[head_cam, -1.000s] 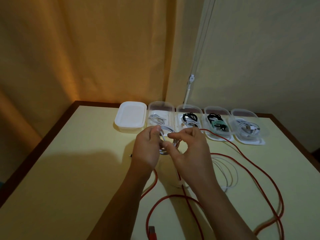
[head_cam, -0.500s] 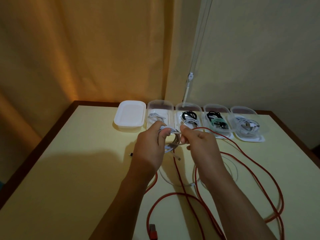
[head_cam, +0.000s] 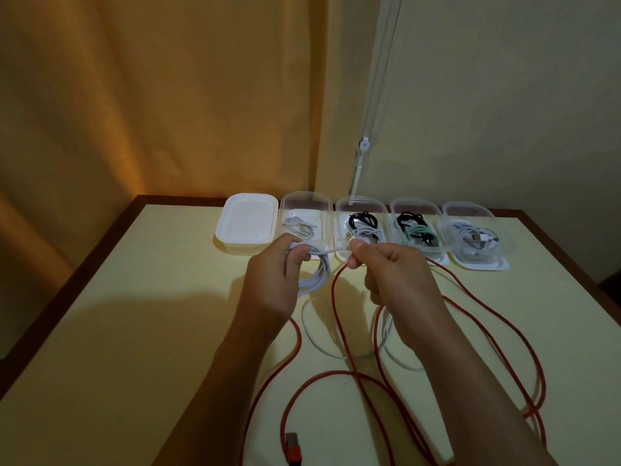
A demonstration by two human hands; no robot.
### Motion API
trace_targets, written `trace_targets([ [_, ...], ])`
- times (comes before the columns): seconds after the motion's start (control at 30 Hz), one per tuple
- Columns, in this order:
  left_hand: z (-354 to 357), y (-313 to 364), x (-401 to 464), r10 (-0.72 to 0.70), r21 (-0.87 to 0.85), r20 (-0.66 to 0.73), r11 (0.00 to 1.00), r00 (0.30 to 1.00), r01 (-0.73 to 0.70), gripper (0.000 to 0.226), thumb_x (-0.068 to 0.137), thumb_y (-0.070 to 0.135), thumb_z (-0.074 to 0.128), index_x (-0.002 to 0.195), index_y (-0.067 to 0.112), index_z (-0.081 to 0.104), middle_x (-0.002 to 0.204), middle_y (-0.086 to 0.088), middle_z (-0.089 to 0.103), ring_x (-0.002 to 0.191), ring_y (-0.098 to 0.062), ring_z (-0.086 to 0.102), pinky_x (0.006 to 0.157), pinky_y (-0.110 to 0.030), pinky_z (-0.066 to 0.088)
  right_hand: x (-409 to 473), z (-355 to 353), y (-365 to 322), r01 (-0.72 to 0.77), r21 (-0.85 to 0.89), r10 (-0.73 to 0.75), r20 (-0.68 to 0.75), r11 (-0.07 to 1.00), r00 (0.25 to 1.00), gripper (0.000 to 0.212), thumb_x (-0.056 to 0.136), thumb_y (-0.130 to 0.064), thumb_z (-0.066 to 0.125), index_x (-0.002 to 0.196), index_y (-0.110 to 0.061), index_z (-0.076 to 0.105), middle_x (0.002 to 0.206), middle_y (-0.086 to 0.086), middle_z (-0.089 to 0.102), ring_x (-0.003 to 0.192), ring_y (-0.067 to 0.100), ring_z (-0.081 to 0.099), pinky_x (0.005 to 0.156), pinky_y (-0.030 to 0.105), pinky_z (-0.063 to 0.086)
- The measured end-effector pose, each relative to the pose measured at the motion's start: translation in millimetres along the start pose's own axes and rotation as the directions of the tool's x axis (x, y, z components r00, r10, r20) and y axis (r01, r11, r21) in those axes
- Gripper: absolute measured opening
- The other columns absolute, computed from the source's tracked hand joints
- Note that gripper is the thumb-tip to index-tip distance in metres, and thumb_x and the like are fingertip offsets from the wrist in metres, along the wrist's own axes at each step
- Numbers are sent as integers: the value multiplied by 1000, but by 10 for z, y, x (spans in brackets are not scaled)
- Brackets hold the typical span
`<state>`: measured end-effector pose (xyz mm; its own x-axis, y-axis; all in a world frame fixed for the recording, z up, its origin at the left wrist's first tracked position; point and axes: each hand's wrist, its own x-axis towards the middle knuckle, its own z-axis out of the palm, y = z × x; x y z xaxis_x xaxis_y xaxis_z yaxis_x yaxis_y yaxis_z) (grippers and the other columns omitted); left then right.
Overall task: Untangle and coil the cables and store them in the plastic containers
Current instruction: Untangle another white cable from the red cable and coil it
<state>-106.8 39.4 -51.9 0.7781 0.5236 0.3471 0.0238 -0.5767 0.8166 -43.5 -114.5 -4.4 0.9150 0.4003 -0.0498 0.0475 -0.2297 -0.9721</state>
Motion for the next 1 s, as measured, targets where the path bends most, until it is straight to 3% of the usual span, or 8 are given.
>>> trace_targets([
  [0.1,-28,53,-6,-96,-339,201,927,975,161,32,106,23,37,83,14,58,58,1,40,52,-7,38,53,-23,33,45,-47,34,169,-108,-180,-92,980,979,25,96,-35,63,78,-25,78,68,1,69,60,12,59,62,21,44],
  [0.2,-36,88,-16,-74,-542,271,812,960,215,34,107,23,33,87,7,56,58,-1,33,54,-10,37,52,-20,34,54,-38,79,275,-141,-292,-123,951,948,12,95,-30,64,90,-27,75,73,-7,69,67,0,59,60,13,43],
  [0.43,27,120,-19,-145,-711,301,625,943,323,34,107,24,34,90,5,57,62,-2,32,54,-10,34,54,-23,31,49,148,222,350,-298,-421,-223,888,879,13,95,-22,65,87,-32,66,88,-15,64,89,5,58,74,20,43],
  [0.57,53,183,-18,-218,-779,244,537,945,325,34,106,26,35,90,6,57,60,2,34,52,-6,35,55,-21,32,-30,234,180,310,-231,-363,-243,922,899,16,99,-23,60,90,-27,72,81,-16,69,80,0,64,66,12,46],
  [0.67,79,204,-29,-256,-764,185,569,949,303,34,107,26,36,90,7,59,58,4,36,54,-7,37,58,-24,32,-75,251,141,275,-121,-294,-183,954,938,25,102,-29,53,93,-22,75,81,-9,73,79,4,65,63,14,48],
  [0.77,98,223,-40,-264,-711,130,647,956,275,34,107,26,35,91,9,60,59,3,38,56,-8,38,59,-26,33,-86,265,150,204,-96,-215,-129,974,968,13,96,-32,64,103,-25,73,91,-15,72,89,-5,64,69,6,46],
  [0.9,105,282,-50,-203,-611,94,761,975,217,33,106,28,37,89,11,59,62,2,40,58,-8,40,59,-23,37,-35,281,182,116,20,-112,-150,993,982,9,94,-24,68,102,-25,72,93,-8,76,90,6,70,81,31,58],
  [1.0,111,310,-45,-169,-504,12,850,986,152,32,106,26,37,91,10,60,62,6,47,57,-1,45,57,-13,41,-32,257,163,99,146,-83,-110,984,990,12,96,-18,64,104,-19,73,90,-6,78,81,2,71,67,14,51],
])
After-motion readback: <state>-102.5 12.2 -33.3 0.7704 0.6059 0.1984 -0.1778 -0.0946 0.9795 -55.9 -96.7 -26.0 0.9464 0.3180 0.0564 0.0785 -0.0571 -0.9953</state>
